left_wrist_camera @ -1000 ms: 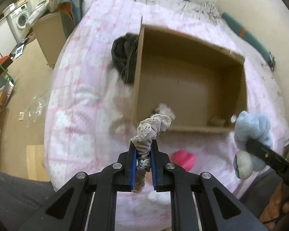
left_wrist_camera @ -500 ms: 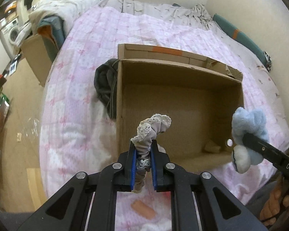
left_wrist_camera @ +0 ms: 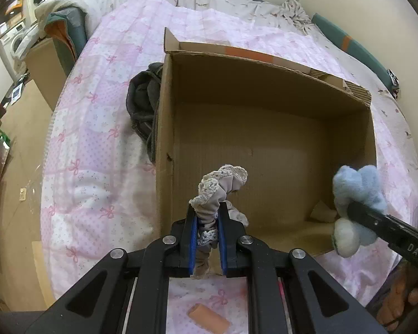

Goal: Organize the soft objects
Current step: 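Carry both scrunchies over the box and release them inside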

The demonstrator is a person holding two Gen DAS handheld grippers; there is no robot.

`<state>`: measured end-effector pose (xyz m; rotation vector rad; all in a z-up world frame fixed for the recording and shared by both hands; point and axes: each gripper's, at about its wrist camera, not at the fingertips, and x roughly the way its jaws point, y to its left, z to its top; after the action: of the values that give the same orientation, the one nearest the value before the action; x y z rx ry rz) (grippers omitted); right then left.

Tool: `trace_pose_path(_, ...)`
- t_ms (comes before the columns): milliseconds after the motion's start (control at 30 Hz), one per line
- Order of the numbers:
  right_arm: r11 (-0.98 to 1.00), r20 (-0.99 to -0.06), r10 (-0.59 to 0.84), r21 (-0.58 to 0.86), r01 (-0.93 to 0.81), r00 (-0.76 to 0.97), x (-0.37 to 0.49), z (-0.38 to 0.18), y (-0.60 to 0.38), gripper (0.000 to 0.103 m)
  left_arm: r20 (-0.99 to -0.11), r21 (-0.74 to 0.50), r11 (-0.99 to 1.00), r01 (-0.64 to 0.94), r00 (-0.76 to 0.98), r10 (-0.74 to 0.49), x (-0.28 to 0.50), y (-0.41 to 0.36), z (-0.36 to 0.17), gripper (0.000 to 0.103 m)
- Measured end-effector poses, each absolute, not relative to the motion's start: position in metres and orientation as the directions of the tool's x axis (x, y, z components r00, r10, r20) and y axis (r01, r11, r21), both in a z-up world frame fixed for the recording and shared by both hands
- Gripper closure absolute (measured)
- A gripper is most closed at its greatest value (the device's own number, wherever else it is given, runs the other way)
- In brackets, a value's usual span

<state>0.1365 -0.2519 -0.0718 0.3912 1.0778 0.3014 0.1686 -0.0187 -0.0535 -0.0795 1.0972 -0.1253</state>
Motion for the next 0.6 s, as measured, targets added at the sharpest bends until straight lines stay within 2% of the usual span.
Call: trace_pose_path(600,0.902,-0.805,0.408,0.428,-0.053,0.431,0.1386,-0.0771,-0.244,0.074,-0.874,-0.121,0.987,0.105,0.461,-0.156,0.1654,-0.0276,-0.054,0.091)
